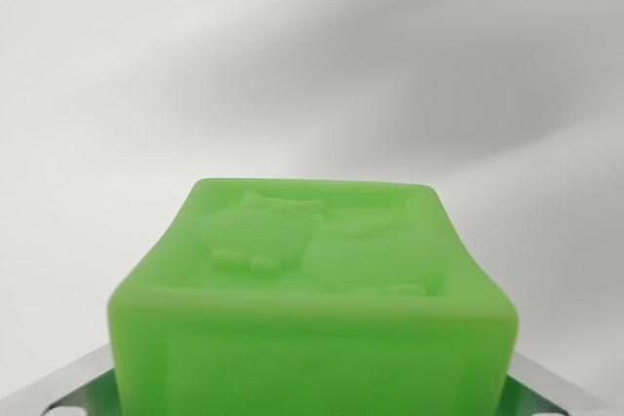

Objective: Stack cube

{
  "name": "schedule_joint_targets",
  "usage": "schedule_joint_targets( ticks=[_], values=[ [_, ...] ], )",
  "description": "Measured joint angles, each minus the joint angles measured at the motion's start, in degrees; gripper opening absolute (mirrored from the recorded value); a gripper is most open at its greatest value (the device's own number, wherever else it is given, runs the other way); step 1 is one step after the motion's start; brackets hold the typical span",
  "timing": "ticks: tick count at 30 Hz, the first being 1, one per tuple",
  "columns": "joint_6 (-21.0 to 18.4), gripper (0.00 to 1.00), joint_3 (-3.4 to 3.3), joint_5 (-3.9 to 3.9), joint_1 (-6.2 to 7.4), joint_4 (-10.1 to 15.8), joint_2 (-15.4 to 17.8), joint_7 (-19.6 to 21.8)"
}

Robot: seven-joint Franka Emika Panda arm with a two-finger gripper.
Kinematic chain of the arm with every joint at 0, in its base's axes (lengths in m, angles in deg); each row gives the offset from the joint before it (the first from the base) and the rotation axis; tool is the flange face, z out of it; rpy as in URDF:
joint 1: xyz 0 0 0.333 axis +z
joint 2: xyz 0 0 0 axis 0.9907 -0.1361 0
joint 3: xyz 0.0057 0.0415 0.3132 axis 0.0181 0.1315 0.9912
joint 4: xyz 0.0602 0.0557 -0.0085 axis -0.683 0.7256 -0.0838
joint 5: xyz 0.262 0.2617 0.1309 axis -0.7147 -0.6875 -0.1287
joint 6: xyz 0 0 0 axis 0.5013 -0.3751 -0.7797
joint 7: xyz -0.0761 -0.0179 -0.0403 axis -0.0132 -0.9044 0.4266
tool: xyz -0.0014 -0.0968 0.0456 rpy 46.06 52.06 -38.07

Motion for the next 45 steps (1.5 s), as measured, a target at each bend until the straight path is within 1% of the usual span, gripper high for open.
schedule_joint_targets(
  ticks=[21,30,45],
  values=[
    [1.13,0.0,-0.49,-0.31,-3.86,3.0,1.87,-6.0],
    [1.47,0.0,-0.82,-0.47,-5.5,4.12,2.65,-8.71],
    [2.06,0.0,-1.58,-0.71,-8.08,5.66,3.59,-13.28]
  ],
)
